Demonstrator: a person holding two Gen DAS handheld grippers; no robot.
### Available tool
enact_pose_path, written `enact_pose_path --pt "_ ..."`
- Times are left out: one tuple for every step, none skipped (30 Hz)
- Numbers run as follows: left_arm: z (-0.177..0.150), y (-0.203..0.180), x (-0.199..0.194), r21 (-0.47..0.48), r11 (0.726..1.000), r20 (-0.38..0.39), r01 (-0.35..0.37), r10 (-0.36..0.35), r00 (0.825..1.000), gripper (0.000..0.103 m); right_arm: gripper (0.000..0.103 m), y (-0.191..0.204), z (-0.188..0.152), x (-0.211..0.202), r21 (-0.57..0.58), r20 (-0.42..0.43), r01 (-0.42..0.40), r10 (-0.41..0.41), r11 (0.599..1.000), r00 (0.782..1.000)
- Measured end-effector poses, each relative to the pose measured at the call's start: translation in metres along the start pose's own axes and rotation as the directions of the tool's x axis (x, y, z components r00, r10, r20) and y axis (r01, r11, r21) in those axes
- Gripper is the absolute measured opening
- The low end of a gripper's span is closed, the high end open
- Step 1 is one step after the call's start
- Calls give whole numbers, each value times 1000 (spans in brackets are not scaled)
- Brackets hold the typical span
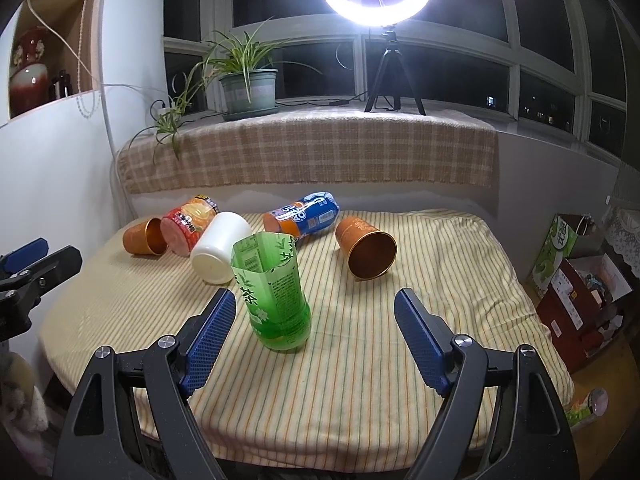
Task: Flip cup upright
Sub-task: 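Open the right gripper and withdraw from the upright bottle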
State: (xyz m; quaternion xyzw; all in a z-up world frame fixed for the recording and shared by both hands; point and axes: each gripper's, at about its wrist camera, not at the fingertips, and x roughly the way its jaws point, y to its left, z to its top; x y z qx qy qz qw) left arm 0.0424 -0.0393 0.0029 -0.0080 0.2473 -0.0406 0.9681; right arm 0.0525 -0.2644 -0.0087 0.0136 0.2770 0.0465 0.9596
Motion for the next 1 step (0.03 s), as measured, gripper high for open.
enact_pose_path --pt "0 -1 -1 3 1000 4 -4 4 1000 103 82 0 0 0 1 -1 -2 2 1000 1000"
